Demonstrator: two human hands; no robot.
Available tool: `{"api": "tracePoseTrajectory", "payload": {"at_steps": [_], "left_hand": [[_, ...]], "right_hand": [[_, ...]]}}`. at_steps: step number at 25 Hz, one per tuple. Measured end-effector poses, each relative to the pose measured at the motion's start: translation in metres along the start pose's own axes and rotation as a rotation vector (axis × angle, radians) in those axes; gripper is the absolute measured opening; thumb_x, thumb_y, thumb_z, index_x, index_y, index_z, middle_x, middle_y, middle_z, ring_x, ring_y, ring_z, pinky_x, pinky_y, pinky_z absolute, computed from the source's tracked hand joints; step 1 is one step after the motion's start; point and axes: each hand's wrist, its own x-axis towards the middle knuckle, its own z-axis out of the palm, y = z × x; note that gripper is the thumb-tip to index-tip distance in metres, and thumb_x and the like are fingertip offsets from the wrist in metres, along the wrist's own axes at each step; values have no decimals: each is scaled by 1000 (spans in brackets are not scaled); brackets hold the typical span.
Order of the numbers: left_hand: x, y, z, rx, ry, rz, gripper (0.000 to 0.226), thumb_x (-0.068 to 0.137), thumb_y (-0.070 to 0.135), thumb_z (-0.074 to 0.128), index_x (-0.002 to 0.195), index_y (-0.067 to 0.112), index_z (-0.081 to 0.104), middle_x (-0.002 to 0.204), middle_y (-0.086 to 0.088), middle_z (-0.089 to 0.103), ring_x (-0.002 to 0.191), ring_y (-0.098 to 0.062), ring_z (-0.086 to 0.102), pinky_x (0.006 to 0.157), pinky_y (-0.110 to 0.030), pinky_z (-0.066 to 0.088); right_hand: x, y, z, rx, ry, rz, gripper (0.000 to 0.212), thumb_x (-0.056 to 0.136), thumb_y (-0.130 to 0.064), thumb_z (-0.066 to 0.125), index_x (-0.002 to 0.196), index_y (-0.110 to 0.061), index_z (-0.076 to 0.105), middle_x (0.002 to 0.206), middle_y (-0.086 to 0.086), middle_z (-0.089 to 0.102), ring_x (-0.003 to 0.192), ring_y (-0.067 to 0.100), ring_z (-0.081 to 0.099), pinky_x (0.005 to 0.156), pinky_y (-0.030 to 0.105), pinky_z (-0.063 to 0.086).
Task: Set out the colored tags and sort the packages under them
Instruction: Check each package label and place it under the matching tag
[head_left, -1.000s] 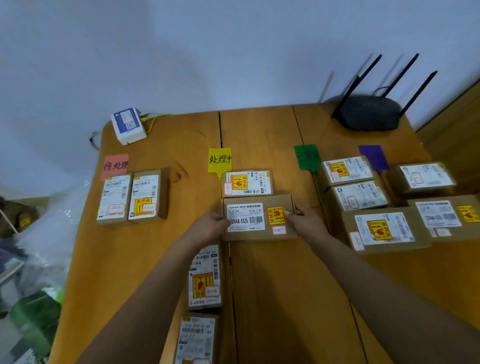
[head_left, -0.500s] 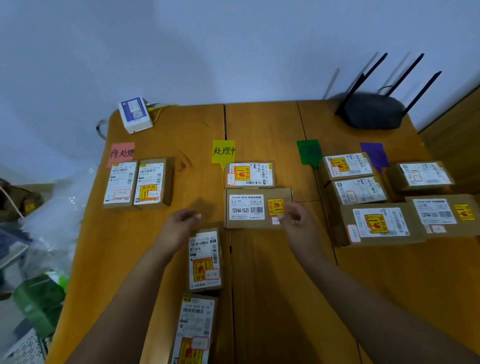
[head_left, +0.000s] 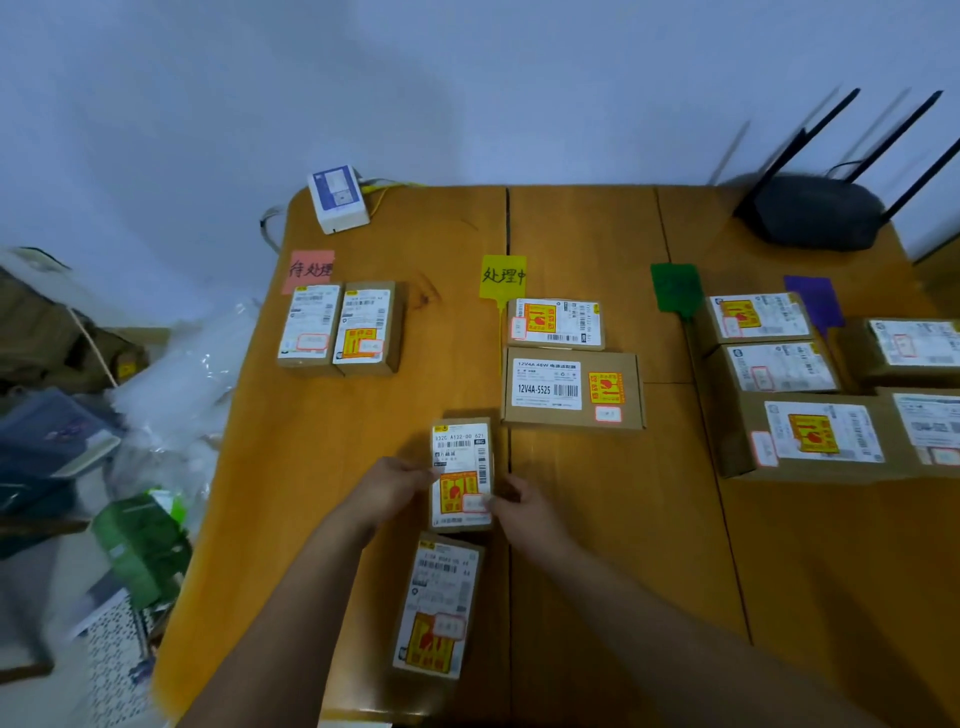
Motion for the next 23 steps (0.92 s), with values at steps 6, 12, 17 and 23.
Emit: {"api": "tracePoseTrajectory", "payload": {"at_steps": [6, 12, 17, 23], "left_hand": [[-41, 20, -6, -207, 124, 182, 31, 96, 31, 74, 103, 1, 74, 98, -11, 83, 90, -24, 74, 77, -35, 52], [-137, 83, -13, -404, 115, 481, 36, 95, 30, 75, 118, 2, 67, 106, -6, 83, 98, -25, 80, 76, -32, 64], [-224, 126, 0, -382, 108, 720, 33, 98, 21, 72, 130, 15, 70, 116, -3, 81, 108, -20, 78, 79, -25, 63], [-283, 156, 7, -385, 63, 907, 36, 99, 18, 69, 136, 18, 70, 125, -1, 78, 115, -18, 75, 83, -21, 61]], "right_hand": [[-35, -16, 5, 138, 104, -190, 51, 103, -29, 63, 152, -24, 50, 130, -3, 67, 102, 8, 68, 81, 24, 57], [-115, -77, -49, 399, 67, -542, 40, 102, -20, 65, 141, -29, 61, 112, -13, 79, 100, 1, 76, 91, 29, 60], [-186, -103, -92, 400, 44, -717, 32, 104, -20, 63, 130, -39, 65, 118, -9, 80, 109, 8, 76, 99, 36, 59], [-249, -116, -126, 293, 86, -926, 46, 104, -24, 63, 149, -30, 56, 128, -3, 77, 116, 14, 74, 98, 36, 60]]}}
